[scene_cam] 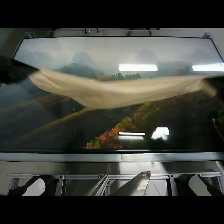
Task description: Fold the shirts.
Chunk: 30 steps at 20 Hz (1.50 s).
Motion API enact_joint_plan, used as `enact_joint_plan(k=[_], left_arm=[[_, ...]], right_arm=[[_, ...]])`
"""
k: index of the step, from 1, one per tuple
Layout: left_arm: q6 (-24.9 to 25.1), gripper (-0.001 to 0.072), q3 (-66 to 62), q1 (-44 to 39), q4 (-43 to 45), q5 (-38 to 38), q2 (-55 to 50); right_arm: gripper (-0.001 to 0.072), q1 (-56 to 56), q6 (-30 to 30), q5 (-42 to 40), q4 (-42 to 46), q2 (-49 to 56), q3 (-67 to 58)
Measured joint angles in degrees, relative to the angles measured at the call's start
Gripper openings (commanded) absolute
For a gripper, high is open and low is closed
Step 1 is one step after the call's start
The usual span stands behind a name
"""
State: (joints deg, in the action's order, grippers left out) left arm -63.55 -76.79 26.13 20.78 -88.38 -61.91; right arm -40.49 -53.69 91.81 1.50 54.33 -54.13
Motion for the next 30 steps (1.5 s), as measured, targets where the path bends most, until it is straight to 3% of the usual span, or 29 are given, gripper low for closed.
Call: enact_joint_plan(k=[4, 7, 9, 12, 17, 21, 24, 30], left_arm=[[3.0, 0.0021, -9.2, 16.3, -19.5, 0.1, 11.6], [3.5, 0.002, -16.1, 24.7, -33.1, -0.7, 12.2], [3.0, 0.002, -20.7, 26.2, -36.5, -1.5, 9.6], [1.1, 0.002, -24.8, 21.9, -30.7, -3.7, 4.8], [-1.2, 0.0021, -22.3, 5.9, -9.1, -5.8, -7.0], [-1.6, 0.002, -15.8, -3.2, 3.6, -4.4, -20.3], [0.0, 0.0017, -14.8, -6.1, 8.0, -1.9, -33.5], [1.2, 0.001, -28.5, -9.1, 10.6, 1.0, -56.7]], right_arm=[[0.0011, -5.9, 0.4, -4.6, -17.9, -12.0, -10.6], [0.001, -7.6, -0.6, -8.2, -22.6, -14.4, -18.9], [0.001, -8.1, -2.4, -9.7, -21.8, -14.3, -22.6], [0.001, -5.5, -6.0, -11.6, -10.8, -13.6, -24.2], [0.001, 7.8, -9.7, -20.0, 11.4, -10.4, -14.3], [0.001, 16.9, -8.0, -31.0, 19.8, -0.1, -2.7], [0.001, 21.4, -1.1, -37.7, 18.6, 13.4, 0.7], [0.0009, 24.1, 17.7, -40.5, -2.4, 38.1, -3.1]])
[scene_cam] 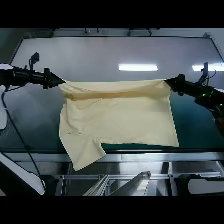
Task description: Fold the shirts.
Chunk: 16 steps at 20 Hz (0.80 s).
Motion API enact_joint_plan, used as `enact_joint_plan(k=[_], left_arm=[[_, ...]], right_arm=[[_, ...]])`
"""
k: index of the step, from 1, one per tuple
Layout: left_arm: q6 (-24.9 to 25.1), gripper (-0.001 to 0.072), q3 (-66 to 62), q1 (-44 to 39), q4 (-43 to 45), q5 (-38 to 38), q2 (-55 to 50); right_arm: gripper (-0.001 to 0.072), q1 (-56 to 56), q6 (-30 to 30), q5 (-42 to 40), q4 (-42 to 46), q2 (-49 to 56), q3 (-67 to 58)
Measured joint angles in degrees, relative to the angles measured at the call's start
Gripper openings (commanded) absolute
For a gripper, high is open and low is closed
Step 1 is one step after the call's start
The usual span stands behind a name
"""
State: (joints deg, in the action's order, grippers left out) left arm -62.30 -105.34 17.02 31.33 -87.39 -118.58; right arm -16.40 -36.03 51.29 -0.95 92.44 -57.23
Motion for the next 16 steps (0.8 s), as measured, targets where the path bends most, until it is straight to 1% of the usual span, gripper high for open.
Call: enact_joint_plan(k=[3, 6, 10, 14, 16], left_arm=[[-0.9, 0.0011, -8.3, -1.0, 0.3, 2.1, -6.6], [-1.7, 0.0012, -12.4, -1.2, 0.6, 4.7, -9.2], [-1.7, 0.0012, -14.1, -1.0, 0.6, 6.7, -10.1], [0.5, 0.0011, -14.3, -1.3, 0.6, 7.5, -10.1], [1.4, 0.0011, -13.1, -1.4, 2.2, 8.0, -9.9]], right_arm=[[0.0009, 0.1, 3.7, 1.1, -4.5, 7.5, -5.2], [0.0009, -0.4, 4.6, 2.0, -3.6, 11.0, -9.5], [0.001, -2.1, 4.5, 4.7, 1.6, 12.7, -12.5], [0.001, -3.7, 2.2, 6.1, 11.0, 13.2, -13.2], [0.0011, -4.0, 1.3, 6.3, 15.2, 13.2, -13.4]])
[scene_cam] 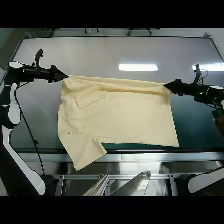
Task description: Fold the shirts.
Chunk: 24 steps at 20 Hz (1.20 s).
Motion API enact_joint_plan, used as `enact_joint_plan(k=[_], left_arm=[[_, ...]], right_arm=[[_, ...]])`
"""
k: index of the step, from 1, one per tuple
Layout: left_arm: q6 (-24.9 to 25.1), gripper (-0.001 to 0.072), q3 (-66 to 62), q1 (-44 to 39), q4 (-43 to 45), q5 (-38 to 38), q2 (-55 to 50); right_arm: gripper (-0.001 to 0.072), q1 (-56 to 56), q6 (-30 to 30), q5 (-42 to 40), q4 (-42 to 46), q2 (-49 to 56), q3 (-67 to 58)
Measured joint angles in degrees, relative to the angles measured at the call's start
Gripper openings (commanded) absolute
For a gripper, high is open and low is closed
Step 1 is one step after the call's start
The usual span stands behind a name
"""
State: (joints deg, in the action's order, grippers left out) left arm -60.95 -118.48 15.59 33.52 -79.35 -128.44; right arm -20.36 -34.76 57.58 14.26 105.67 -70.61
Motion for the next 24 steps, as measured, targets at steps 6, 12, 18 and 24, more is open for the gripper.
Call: enact_joint_plan(k=[6, 12, 18, 24], left_arm=[[0.7, 0.0011, 3.1, -0.5, 7.3, 0.9, 1.2], [0.9, 0.0572, 3.5, -0.7, 9.4, 0.9, 4.6], [0.1, 0.0696, 3.5, -0.1, 9.3, -1.7, 11.0], [-9.1, 0.0696, 8.2, 3.0, 19.4, -11.2, 19.5]], right_arm=[[0.0011, -0.2, -1.1, -1.6, 5.4, 0.7, -0.1], [0.0253, -0.5, -1.2, -1.3, 6.5, 0.4, -0.1], [0.0284, -6.3, -11.6, 6.6, 16.0, -6.1, -0.1], [0.0292, -12.5, -23.6, 18.6, 34.4, -13.3, 5.7]])
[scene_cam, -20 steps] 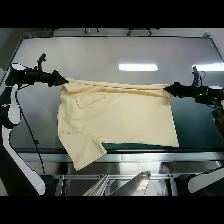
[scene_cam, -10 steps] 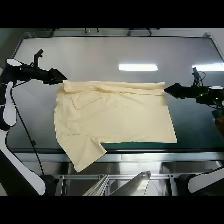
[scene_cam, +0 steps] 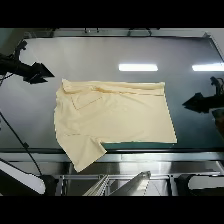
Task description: Fold the shirts.
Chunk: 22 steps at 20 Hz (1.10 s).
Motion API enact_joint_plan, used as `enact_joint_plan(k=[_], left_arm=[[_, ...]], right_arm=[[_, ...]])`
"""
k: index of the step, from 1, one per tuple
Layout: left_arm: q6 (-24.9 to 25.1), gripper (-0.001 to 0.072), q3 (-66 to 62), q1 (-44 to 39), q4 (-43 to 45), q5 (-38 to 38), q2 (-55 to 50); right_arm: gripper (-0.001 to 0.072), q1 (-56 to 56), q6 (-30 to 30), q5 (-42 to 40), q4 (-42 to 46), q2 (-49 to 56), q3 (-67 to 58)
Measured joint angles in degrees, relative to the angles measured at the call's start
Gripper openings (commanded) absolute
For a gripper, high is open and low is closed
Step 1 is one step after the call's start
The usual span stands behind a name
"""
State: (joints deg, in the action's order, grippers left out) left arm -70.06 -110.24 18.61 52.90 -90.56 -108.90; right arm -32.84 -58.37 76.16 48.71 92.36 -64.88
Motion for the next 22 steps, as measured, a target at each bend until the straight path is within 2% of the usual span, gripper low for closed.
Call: enact_joint_plan(k=[4, 8, 10, 12, 16, 20, 21, 22], left_arm=[[-2.5, 0.0696, 18.8, 1.5, 3.7, -1.8, 11.0], [-3.4, 0.0696, 42.2, 2.1, 9.3, 0.3, 22.9], [-3.8, 0.0696, 52.9, 2.2, 11.9, 1.7, 28.0], [-3.9, 0.0696, 61.9, 2.2, 12.9, 4.3, 32.3], [-4.4, 0.0695, 73.3, 1.2, 13.3, 10.0, 37.5], [-4.6, 0.0694, 79.1, -1.9, 8.3, 14.4, 38.8], [-4.5, 0.0683, 79.9, -3.3, 5.9, 15.6, 38.4], [-4.3, 0.0472, 80.4, -4.6, 4.3, 16.7, 37.8]], right_arm=[[0.029, 0.8, -1.3, 0.0, 3.6, -1.6, 11.2], [0.0289, 5.0, -0.5, 0.0, 2.0, -0.9, 17.5], [0.0215, 8.0, 0.0, 2.5, 1.4, 0.1, 18.9], [0.0216, 10.5, 1.3, 3.2, 1.8, 0.5, 19.5], [0.0216, 13.0, 3.4, 3.3, -0.7, 0.9, 20.0], [0.0216, 13.7, 4.0, 2.4, -2.6, 0.9, 20.1], [0.0216, 13.8, 4.1, 2.1, -3.0, 0.9, 20.1], [0.0216, 13.9, 4.2, 1.9, -3.3, 0.9, 20.1]])
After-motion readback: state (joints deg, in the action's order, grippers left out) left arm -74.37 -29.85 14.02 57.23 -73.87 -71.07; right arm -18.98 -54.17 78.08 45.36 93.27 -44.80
